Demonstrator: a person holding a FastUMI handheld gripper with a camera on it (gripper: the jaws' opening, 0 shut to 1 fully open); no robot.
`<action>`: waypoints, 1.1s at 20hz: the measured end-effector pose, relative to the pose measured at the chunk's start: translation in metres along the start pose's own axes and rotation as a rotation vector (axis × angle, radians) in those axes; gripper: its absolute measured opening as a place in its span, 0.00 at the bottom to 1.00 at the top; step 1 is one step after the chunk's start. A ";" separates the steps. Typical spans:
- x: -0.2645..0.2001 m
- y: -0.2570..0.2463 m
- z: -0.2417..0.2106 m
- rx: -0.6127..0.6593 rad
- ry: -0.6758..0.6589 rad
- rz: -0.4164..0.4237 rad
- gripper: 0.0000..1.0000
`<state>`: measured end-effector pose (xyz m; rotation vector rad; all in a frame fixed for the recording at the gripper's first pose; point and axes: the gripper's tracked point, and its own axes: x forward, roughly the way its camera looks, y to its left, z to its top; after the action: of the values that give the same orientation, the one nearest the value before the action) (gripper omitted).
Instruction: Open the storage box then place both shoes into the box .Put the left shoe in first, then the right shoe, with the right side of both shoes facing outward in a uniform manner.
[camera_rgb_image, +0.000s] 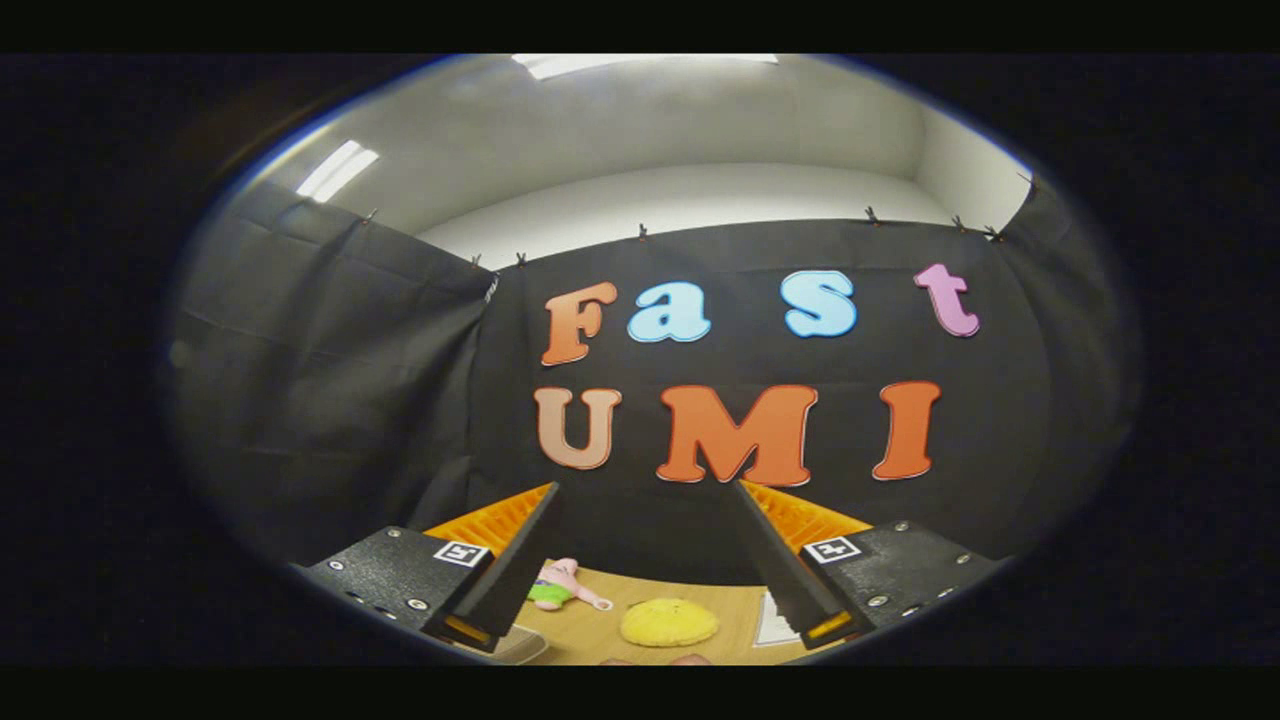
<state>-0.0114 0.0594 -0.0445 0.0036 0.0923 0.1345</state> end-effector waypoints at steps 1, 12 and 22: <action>0.000 0.006 -0.011 0.026 0.032 0.018 0.98; -0.025 0.086 -0.177 0.394 0.631 0.209 0.97; -0.086 0.131 -0.306 0.661 1.041 0.241 0.97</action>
<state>-0.1417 0.1766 -0.3398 0.6105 1.1756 0.3320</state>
